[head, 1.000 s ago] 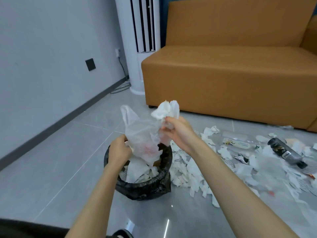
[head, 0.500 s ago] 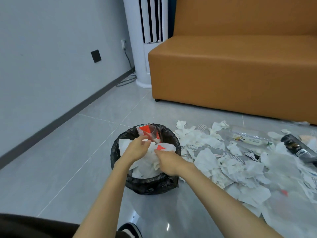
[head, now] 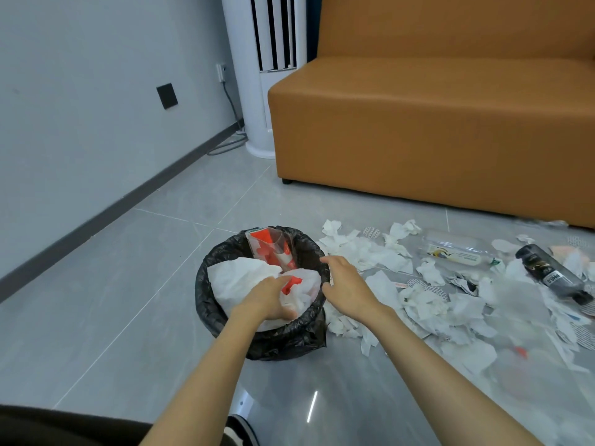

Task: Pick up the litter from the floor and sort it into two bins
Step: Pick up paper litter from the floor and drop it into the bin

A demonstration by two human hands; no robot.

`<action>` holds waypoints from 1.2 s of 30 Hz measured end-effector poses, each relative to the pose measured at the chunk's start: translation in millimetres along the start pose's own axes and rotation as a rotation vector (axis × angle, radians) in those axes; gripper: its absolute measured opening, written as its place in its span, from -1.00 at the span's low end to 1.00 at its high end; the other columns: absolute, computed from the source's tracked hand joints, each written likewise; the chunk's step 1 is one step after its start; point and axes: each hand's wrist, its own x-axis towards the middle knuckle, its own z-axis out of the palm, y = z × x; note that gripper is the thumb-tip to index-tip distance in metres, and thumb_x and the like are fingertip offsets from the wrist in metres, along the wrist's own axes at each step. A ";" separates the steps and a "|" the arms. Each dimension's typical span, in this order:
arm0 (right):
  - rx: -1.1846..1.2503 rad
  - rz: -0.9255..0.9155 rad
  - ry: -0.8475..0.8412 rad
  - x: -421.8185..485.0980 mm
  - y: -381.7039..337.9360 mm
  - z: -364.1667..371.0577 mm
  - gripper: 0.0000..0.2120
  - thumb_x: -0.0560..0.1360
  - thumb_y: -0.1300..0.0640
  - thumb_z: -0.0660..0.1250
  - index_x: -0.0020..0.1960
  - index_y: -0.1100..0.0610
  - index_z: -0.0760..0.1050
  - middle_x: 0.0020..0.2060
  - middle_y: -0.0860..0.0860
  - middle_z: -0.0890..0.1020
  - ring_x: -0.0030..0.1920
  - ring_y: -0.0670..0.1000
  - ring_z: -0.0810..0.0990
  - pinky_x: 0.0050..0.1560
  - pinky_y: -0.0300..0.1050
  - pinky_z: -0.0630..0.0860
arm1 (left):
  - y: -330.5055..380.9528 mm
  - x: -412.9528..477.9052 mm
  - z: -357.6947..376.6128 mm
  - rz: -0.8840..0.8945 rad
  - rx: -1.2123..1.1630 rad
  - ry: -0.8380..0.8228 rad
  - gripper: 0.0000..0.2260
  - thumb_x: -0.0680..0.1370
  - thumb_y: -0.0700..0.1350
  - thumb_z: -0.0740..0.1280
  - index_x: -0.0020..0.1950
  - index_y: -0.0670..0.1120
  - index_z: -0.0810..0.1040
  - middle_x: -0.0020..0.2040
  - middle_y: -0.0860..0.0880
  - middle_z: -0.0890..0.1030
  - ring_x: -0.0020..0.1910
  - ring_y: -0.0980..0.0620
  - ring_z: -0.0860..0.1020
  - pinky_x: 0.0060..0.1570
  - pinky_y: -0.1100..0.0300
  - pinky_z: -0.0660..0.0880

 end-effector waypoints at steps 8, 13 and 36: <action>0.209 0.043 0.055 1.0 10.5 11.0 -0.57 0.56 0.18 0.24 0.42 0.11 0.34 0.40 0.00 0.29 0.19 0.01 0.49 0.26 -0.17 0.38 | -6.1 12.7 23.7 -0.016 0.137 0.030 -0.61 0.52 -0.05 0.26 0.37 0.06 0.41 0.28 -0.15 0.28 0.16 -0.13 0.48 0.28 0.11 0.37; 0.268 0.073 0.042 3.4 13.0 14.0 -0.57 0.54 0.16 0.27 0.40 0.08 0.39 0.39 0.03 0.32 0.14 0.01 0.51 0.27 -0.16 0.39 | -14.6 23.6 32.0 -0.088 0.224 -0.129 -0.63 0.58 -0.04 0.19 0.39 0.06 0.30 0.31 -0.14 0.30 0.29 -0.16 0.36 0.29 0.06 0.30; 0.544 0.275 0.151 -41.7 69.7 -24.4 -0.71 0.49 0.26 0.31 0.16 0.01 0.52 0.28 -0.06 0.47 0.23 0.03 0.49 0.13 -0.13 0.47 | 57.8 -0.6 -17.2 -0.153 0.242 0.042 -0.58 0.55 -0.22 0.13 0.43 -0.09 0.30 0.38 -0.20 0.14 0.37 -0.23 0.14 0.36 -0.04 0.24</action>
